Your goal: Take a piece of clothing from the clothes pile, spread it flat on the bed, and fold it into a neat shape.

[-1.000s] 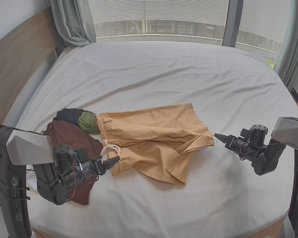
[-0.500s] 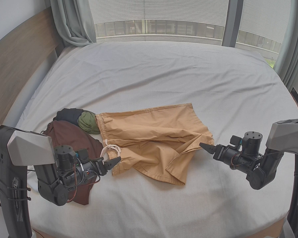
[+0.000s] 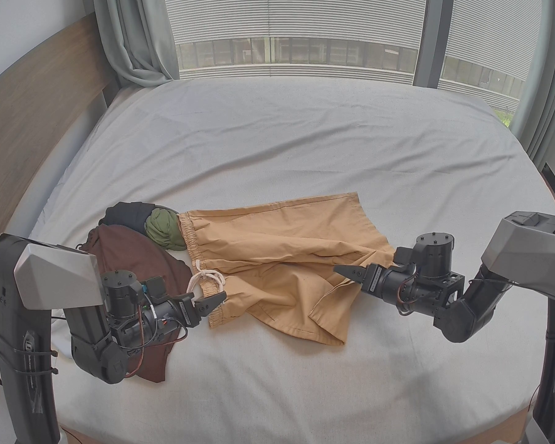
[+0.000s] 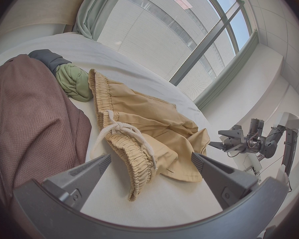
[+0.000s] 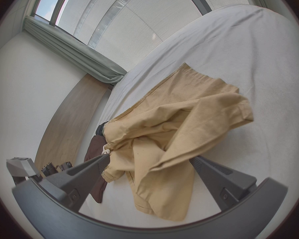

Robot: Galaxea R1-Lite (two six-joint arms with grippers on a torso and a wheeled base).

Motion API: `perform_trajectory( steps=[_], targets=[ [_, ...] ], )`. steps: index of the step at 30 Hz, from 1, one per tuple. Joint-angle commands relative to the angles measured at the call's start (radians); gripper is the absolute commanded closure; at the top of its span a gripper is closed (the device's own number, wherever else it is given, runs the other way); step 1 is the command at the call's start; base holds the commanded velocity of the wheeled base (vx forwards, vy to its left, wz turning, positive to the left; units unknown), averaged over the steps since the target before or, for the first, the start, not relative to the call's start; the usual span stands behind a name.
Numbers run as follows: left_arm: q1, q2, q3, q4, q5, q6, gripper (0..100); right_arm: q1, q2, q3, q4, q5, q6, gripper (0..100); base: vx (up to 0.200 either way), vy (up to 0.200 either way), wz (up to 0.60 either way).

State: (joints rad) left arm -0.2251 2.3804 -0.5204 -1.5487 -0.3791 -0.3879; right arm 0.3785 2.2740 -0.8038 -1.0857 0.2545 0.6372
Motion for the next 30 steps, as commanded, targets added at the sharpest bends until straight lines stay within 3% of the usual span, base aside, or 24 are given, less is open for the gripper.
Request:
perform_trajectory(
  steps=[1,23,24,30],
  targets=[
    [0.004,-0.001,-0.004,-0.001,0.0,0.0,0,0.036,0.028,-0.113,0.078,-0.021,0.03,0,0.0,0.0,0.0],
    [0.006,-0.006,-0.004,-0.001,0.0,0.0,0,0.023,0.094,-0.13,0.075,-0.078,0.039,0,0.0,0.0,0.0],
    [0.006,-0.006,-0.006,-0.001,0.0,0.0,0,0.023,0.094,-0.126,0.073,-0.084,0.038,100,0.0,0.0,0.0],
    [0.007,-0.009,-0.004,-0.001,0.0,0.0,0,0.022,0.102,-0.126,0.072,-0.089,0.039,100,0.0,0.0,0.0]
  ],
)
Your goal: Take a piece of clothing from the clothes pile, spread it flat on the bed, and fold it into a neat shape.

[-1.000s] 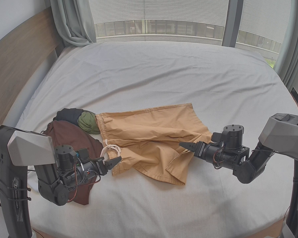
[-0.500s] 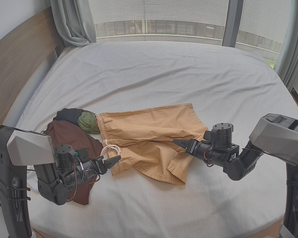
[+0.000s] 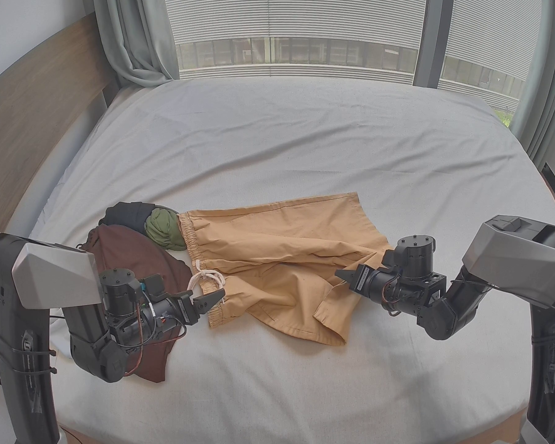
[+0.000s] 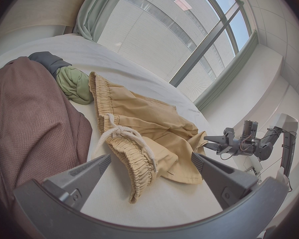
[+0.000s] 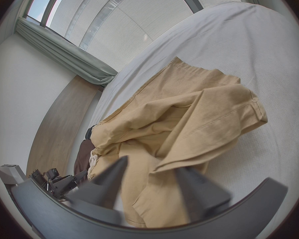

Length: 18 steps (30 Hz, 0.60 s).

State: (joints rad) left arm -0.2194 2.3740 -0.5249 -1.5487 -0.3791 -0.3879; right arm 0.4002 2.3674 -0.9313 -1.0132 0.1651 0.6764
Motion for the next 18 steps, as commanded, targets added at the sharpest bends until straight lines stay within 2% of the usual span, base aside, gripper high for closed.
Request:
perform_trajectory(
  steps=[1,10,18],
  targets=[
    [0.002,-0.004,-0.001,-0.001,0.0,0.0,0,-0.001,0.013,0.003,-0.001,0.001,0.0,100,0.0,0.0,0.0],
    [0.002,-0.004,-0.001,-0.001,0.0,0.0,0,-0.004,0.004,0.055,-0.027,-0.001,-0.001,100,0.0,0.0,0.0],
    [0.0,-0.006,-0.001,-0.001,0.0,0.0,0,-0.066,-0.116,0.201,-0.048,-0.007,-0.018,100,0.0,0.0,0.0]
  ],
)
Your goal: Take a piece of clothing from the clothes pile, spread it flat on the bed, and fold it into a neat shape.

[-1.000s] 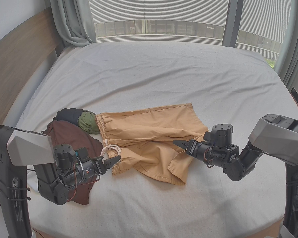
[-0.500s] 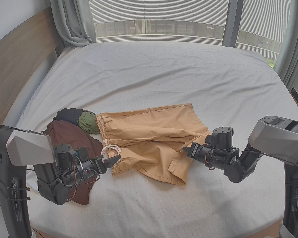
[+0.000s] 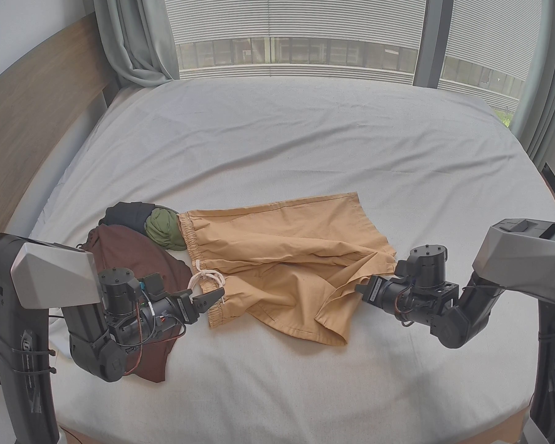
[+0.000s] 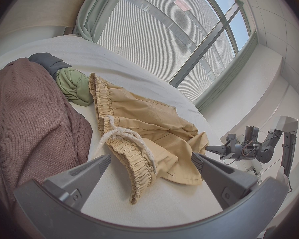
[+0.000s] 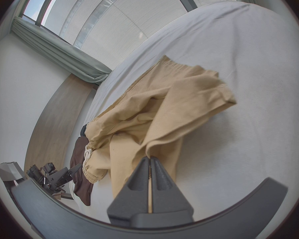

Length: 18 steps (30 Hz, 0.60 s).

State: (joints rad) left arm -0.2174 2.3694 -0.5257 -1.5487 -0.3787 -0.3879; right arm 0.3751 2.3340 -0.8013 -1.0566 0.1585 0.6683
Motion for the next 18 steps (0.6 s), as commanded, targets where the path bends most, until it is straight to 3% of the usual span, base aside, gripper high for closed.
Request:
perform_trajectory(
  steps=[1,8,18],
  targets=[
    [-0.002,-0.001,0.0,-0.001,0.0,0.0,0,-0.061,-0.104,0.096,-0.003,0.001,-0.018,100,0.0,0.0,0.0],
    [-0.005,-0.001,-0.003,-0.001,0.001,0.0,0,-0.179,-0.137,0.182,-0.005,0.007,-0.073,100,0.0,0.0,0.0],
    [-0.013,0.013,0.0,-0.001,0.001,-0.002,0,-0.285,-0.079,0.191,-0.017,0.016,-0.122,100,0.0,0.0,0.0]
  ],
)
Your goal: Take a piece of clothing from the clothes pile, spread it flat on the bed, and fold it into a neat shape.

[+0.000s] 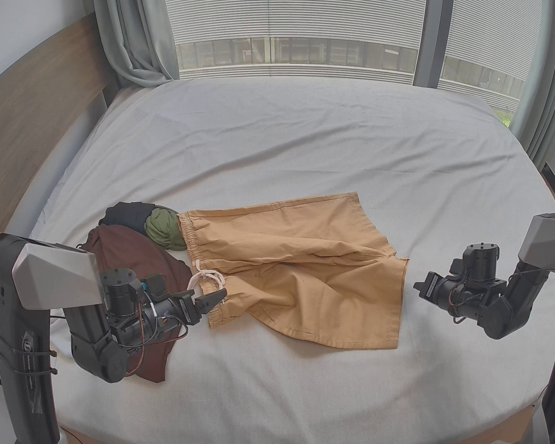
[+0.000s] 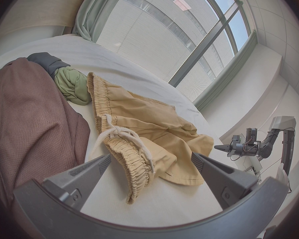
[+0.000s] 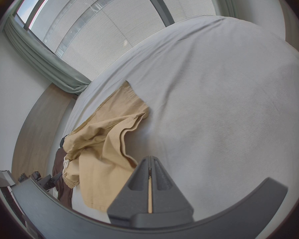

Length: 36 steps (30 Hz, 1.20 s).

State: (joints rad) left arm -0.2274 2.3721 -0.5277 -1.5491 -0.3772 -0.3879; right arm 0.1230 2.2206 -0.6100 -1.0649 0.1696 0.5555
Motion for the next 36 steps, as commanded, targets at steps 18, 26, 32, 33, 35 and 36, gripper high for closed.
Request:
perform_trajectory(
  steps=[18,26,32,33,35,36],
  targets=[
    [-0.009,0.081,0.015,0.0,-0.008,0.006,0,-0.023,0.136,0.095,-0.386,0.059,0.018,0,0.0,0.0,0.0],
    [-0.018,0.121,-0.018,0.0,-0.008,0.05,0,-0.029,0.125,0.096,-0.388,0.064,0.02,0,0.0,0.0,0.0],
    [-0.018,0.134,-0.026,0.0,-0.011,0.141,0,-0.032,0.122,0.095,-0.389,0.064,0.02,0,0.0,0.0,0.0],
    [-0.018,0.137,-0.026,0.0,-0.012,0.147,0,-0.032,0.123,0.095,-0.389,0.065,0.02,0,0.0,0.0,0.0],
    [-0.016,0.141,-0.037,0.0,-0.012,0.17,0,-0.032,0.123,0.093,-0.389,0.065,0.02,0,0.0,0.0,0.0],
    [-0.016,0.144,-0.045,0.0,-0.012,0.179,0,-0.031,0.123,0.093,-0.389,0.065,0.02,0,0.0,0.0,0.0]
  ],
)
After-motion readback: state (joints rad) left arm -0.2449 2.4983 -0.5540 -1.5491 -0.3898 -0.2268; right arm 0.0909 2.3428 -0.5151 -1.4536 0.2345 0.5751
